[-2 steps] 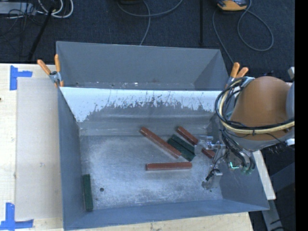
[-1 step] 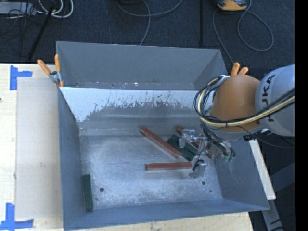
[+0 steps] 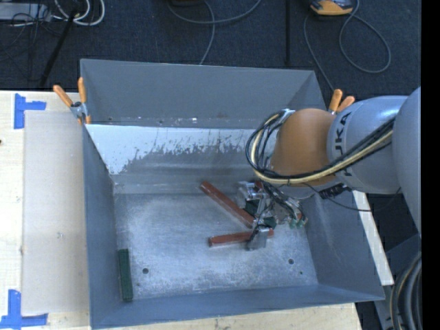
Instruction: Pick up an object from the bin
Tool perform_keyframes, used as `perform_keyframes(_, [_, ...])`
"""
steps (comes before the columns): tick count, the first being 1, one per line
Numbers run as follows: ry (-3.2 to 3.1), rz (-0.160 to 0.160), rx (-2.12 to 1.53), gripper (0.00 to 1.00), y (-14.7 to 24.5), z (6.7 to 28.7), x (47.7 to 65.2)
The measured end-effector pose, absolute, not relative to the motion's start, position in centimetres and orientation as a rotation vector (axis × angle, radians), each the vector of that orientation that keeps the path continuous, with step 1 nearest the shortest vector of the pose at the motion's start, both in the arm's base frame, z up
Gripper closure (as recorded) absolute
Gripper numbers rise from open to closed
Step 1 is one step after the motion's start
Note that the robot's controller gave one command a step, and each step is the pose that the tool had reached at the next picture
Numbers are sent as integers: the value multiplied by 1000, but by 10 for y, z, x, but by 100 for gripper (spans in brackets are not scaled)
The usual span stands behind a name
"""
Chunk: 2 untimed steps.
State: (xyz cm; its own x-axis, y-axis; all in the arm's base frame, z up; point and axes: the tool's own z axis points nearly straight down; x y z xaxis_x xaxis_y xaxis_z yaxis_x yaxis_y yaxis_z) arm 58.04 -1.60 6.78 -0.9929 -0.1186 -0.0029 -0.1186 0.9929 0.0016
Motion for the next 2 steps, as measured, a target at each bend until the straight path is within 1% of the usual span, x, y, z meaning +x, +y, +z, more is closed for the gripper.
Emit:
perform_keyframes(1, [3126,4,-185,100,-16,74,583])
perform_keyframes(2, [3129,-1,-160,100,-26,207,580])
